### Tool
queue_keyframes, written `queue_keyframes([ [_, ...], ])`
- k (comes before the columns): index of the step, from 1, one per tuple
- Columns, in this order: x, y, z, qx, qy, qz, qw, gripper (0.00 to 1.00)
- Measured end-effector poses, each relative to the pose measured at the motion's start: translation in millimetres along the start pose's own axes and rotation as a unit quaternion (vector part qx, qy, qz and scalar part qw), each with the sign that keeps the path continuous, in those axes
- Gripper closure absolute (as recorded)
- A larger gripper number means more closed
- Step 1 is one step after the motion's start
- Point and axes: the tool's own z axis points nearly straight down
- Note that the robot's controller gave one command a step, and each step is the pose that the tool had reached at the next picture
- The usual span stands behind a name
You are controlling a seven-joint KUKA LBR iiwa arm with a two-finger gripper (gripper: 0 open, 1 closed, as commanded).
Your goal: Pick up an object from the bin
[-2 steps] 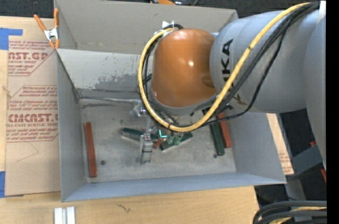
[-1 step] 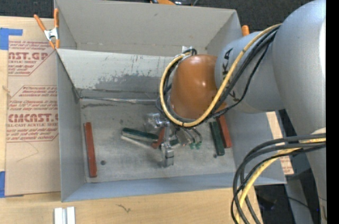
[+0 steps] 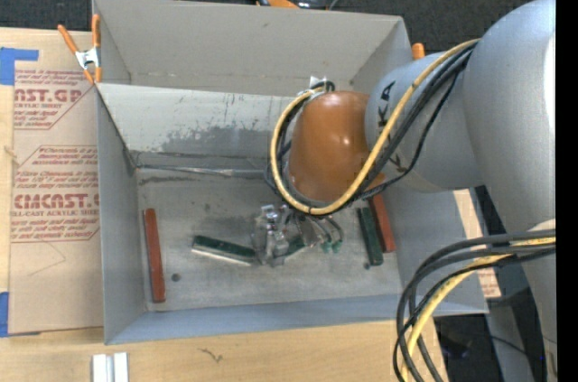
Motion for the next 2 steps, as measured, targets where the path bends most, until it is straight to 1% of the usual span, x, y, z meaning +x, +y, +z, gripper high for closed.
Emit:
queue_keyframes([
  [1, 0.0, 0.0, 0.0, 0.0, 0.0, 0.0, 1.0, 0.0],
  [2, -32.8, 59.2, 10.0, -0.001, -0.0018, 0.008, 1.0, 0.0],
])
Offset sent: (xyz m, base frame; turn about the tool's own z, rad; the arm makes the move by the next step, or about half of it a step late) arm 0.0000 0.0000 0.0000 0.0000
